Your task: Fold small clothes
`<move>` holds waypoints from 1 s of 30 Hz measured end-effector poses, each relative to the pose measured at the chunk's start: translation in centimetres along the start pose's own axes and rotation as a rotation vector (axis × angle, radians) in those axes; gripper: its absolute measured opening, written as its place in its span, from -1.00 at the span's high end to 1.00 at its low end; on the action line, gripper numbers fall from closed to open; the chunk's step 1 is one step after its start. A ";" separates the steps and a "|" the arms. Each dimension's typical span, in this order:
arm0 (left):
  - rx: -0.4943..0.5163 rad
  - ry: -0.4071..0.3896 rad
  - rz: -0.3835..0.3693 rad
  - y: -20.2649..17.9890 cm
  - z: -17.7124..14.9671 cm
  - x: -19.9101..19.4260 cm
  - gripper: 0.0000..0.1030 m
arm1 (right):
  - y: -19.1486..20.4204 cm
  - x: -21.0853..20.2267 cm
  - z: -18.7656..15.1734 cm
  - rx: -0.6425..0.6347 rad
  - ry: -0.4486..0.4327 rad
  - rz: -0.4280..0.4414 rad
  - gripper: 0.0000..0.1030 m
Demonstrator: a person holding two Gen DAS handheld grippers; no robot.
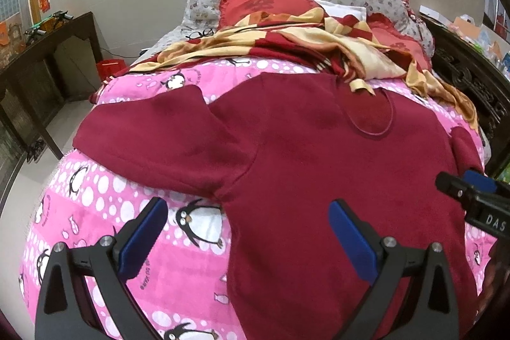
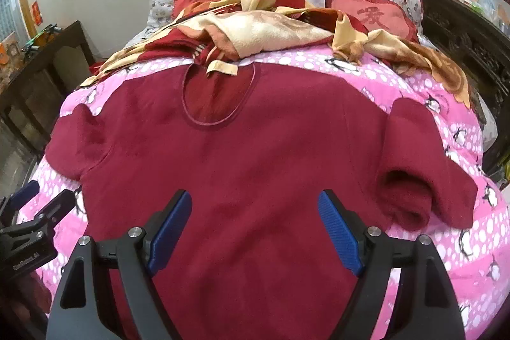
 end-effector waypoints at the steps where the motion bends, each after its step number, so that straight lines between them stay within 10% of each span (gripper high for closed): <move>1: -0.004 -0.004 -0.003 0.2 0.2 0.1 -0.99 | -0.1 0.2 0.3 -0.001 -0.003 -0.008 -1.00; 30: -0.072 0.016 0.070 5.8 -0.1 1.8 -0.99 | -3.4 3.3 1.2 0.057 0.034 -0.039 -1.00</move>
Point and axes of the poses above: each gripper's, at about its wrist camera, not at the fingertips, and x roughly the way its jaws point, y to its left, z to its top, the point moved 7 cm from there along x, roughly the way its jaws point, and after that the axes turned 7 degrees about -z, right-handed, at the moved point
